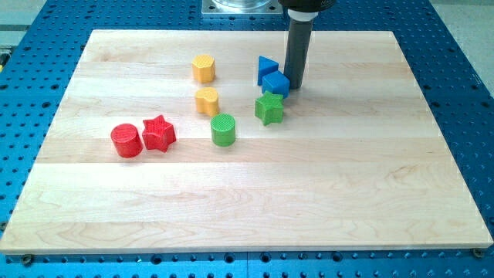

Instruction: Slightly push the triangle to the left

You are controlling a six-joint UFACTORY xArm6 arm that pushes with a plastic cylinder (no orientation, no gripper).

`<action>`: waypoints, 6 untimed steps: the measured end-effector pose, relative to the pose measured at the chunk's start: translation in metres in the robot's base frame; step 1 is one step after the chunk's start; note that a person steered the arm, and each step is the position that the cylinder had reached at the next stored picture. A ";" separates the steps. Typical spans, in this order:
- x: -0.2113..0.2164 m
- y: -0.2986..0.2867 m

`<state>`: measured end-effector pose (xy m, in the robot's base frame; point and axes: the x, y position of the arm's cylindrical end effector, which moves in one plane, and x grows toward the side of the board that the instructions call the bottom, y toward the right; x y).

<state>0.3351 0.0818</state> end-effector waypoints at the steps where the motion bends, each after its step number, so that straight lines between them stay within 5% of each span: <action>1: -0.004 -0.019; 6: -0.041 -0.032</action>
